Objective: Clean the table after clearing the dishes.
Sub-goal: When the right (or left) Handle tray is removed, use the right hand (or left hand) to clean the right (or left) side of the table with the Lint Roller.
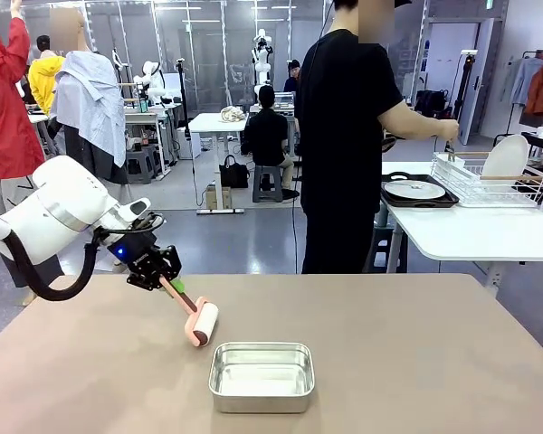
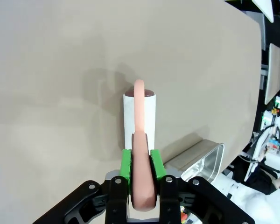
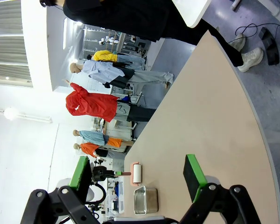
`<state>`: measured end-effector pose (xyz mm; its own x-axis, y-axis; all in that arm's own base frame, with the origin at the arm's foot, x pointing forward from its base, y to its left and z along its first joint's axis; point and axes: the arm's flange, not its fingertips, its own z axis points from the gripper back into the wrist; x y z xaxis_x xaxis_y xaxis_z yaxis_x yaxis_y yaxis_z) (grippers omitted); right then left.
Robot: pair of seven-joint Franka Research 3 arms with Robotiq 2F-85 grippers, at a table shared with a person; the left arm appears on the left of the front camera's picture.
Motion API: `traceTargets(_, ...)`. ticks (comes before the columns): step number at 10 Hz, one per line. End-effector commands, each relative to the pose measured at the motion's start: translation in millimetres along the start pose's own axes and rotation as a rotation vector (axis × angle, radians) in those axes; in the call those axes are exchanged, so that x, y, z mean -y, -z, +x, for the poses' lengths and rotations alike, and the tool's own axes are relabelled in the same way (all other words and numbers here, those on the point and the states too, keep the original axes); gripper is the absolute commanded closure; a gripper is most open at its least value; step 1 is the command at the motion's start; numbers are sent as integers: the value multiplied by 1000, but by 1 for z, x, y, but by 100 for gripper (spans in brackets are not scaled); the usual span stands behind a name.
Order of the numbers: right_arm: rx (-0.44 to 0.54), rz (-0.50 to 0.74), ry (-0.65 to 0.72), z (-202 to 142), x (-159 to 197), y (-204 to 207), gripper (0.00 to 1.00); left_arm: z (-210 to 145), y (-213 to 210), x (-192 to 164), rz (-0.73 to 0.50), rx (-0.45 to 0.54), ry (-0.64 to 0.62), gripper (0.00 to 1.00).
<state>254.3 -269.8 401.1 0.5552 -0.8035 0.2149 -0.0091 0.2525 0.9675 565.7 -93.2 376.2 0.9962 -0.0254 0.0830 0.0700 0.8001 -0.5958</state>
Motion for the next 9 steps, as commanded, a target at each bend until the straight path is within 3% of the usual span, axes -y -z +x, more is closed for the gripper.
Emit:
traceTargets(1, 0, 9, -21, -4, 0, 0, 0, 8, 7, -45, -43, 20, -41, 78)
traceTargets(4, 0, 9, -21, -4, 0, 0, 0, 17, 1, -108, -146, -85, 36, 78)
traceTargets(7, 0, 9, -21, -4, 0, 0, 0, 19, -22, -157, -187, -94, 76, 78)
traceTargets(9, 0, 9, -21, -4, 0, 0, 0, 19, -40, -189, -175, -82, 27, 78)
